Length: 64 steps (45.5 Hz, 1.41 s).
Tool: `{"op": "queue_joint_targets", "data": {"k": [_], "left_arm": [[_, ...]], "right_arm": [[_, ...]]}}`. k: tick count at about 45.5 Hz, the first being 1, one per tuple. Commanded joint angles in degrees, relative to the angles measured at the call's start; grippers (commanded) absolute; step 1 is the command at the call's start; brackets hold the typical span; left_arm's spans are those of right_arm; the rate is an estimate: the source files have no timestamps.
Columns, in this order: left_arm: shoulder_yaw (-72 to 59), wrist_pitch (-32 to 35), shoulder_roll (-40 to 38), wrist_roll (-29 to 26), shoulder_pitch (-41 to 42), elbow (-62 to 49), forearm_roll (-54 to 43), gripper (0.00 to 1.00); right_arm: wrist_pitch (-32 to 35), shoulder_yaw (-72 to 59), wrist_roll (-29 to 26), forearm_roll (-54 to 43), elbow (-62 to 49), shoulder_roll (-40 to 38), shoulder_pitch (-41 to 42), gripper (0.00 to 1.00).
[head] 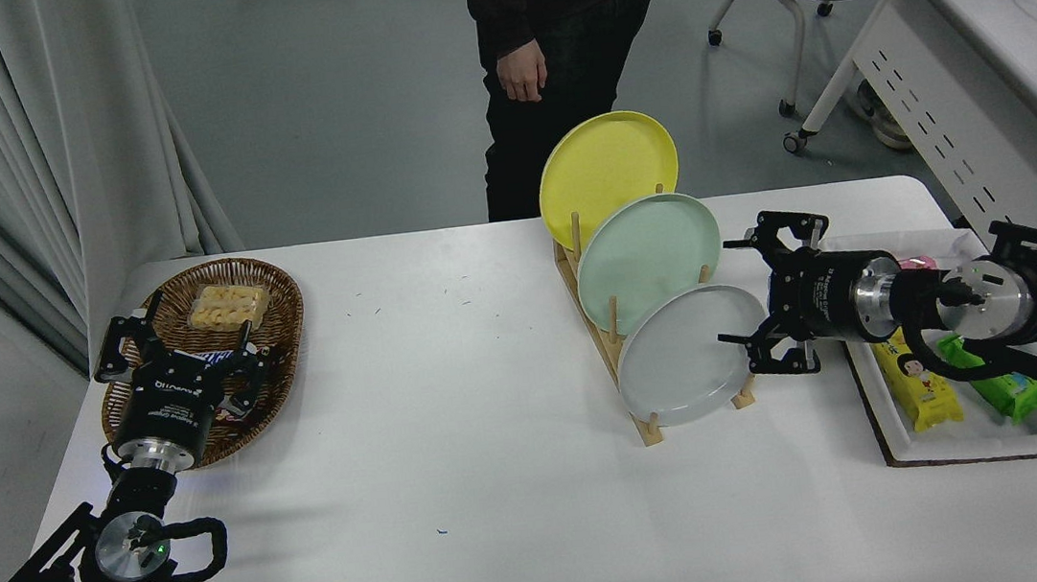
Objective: Place the plate on the table
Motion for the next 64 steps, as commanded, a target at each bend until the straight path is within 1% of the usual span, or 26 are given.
{"op": "queue_joint_targets", "data": {"k": [1,11,18,22,26,30,38,41,44,45,57,64], "left_arm": [[0.00,0.00,0.00,0.03,0.00,0.00,0.00,0.98],[0.00,0.00,0.00,0.03,0.00,0.00,0.00,0.98],[0.00,0.00,0.00,0.03,0.00,0.00,0.00,0.98],[0.00,0.00,0.00,0.03,0.00,0.00,0.00,0.98],[0.00,0.00,0.00,0.03,0.00,0.00,0.00,0.98],[0.00,0.00,0.00,0.03,0.00,0.00,0.00,0.98],[0.00,0.00,0.00,0.03,0.00,0.00,0.00,0.98],[0.00,0.00,0.00,0.03,0.00,0.00,0.00,0.98],[0.00,0.00,0.00,-0.06,0.00,0.00,0.00,0.98],[0.00,0.00,0.00,0.02,0.00,0.00,0.00,0.98],[0.00,0.00,0.00,0.03,0.00,0.00,0.00,0.98],[0.00,0.00,0.00,-0.06,0.00,0.00,0.00,0.98]], "right_arm": [[0.18,0.24,-0.20,-0.99,-3.63,3.13,0.90,1.00],[-0.08,0.77,-0.20,-0.99,-6.62,5.58,1.34,1.00],[0.18,0.59,-0.20,-0.99,-7.50,5.94,1.43,0.97],[0.36,0.51,-0.12,-1.07,-7.59,6.11,1.61,0.92],[0.62,0.24,-0.12,-1.16,-7.76,6.64,1.87,0.91],[0.71,0.24,-0.12,-2.13,-7.85,6.82,1.87,0.84],[0.71,0.07,-0.12,-2.92,-7.77,6.82,2.40,0.83],[0.45,0.06,-0.20,-2.39,-7.77,6.73,2.57,0.76],[0.44,-0.02,-0.20,-2.13,-7.59,6.64,2.49,0.63],[0.44,-0.02,-0.20,-2.04,-7.59,6.56,2.49,0.62],[0.36,-0.46,-1.35,-1.08,-7.15,6.12,2.57,0.62],[0.36,-4.06,-1.87,1.21,-6.18,4.71,3.63,0.62]]}}
